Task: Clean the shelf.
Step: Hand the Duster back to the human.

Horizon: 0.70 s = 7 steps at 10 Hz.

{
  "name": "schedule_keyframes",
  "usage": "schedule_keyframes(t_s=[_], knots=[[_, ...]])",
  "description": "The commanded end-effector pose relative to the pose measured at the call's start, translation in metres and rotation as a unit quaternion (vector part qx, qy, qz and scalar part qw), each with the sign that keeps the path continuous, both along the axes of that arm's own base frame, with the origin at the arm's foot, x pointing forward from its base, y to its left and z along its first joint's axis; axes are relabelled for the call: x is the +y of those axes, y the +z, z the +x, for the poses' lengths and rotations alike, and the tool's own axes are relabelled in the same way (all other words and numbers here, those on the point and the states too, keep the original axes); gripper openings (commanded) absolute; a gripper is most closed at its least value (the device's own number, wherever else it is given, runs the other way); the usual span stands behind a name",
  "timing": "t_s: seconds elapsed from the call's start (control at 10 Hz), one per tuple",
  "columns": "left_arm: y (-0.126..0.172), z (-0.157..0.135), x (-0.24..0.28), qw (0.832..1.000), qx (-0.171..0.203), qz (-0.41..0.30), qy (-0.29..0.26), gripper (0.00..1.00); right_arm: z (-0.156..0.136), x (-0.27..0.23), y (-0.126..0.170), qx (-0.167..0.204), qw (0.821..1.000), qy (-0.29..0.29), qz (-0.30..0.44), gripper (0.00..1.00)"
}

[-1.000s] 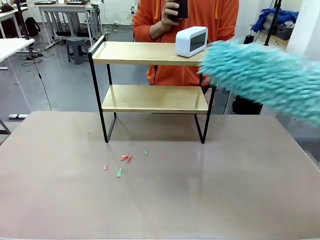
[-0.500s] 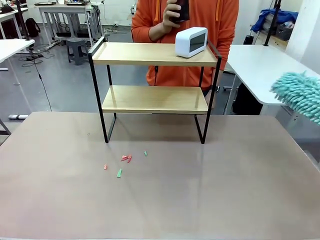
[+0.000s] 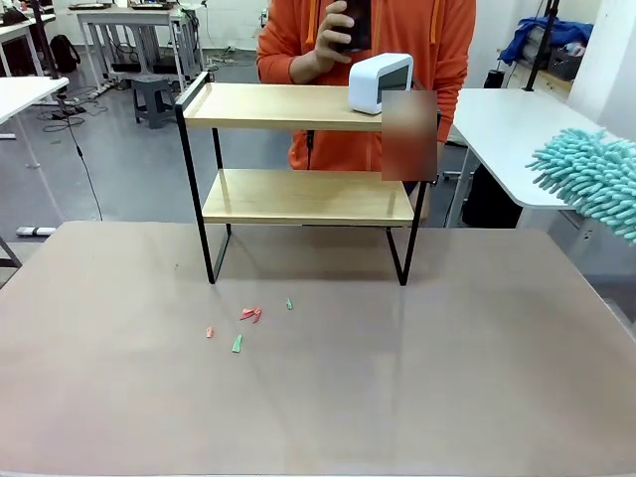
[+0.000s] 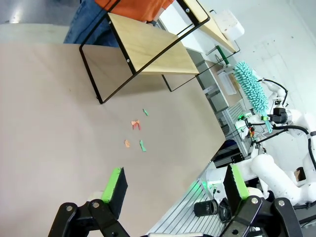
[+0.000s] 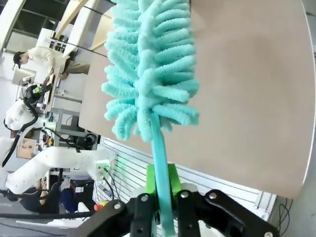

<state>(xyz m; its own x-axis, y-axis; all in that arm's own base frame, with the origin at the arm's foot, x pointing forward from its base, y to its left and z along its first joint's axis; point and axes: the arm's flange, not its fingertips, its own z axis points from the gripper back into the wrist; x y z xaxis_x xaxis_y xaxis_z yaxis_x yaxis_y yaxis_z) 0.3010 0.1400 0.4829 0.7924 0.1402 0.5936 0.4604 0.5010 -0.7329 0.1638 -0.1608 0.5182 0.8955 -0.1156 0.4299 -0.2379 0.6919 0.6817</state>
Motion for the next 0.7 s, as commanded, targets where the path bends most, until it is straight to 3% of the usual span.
schedule_keyframes(t_s=[0.0, 0.6], knots=[[-0.0006, 0.0, -0.002, 1.0, -0.013, -0.006, -0.001, 1.0, -0.001, -0.0036, 0.0014, -0.005, 1.0, 0.008, -0.008, 0.0], [-0.0006, 0.0, -0.002, 1.0, -0.013, -0.006, -0.001, 1.0, -0.001, -0.0036, 0.0014, -0.005, 1.0, 0.008, -0.008, 0.0]])
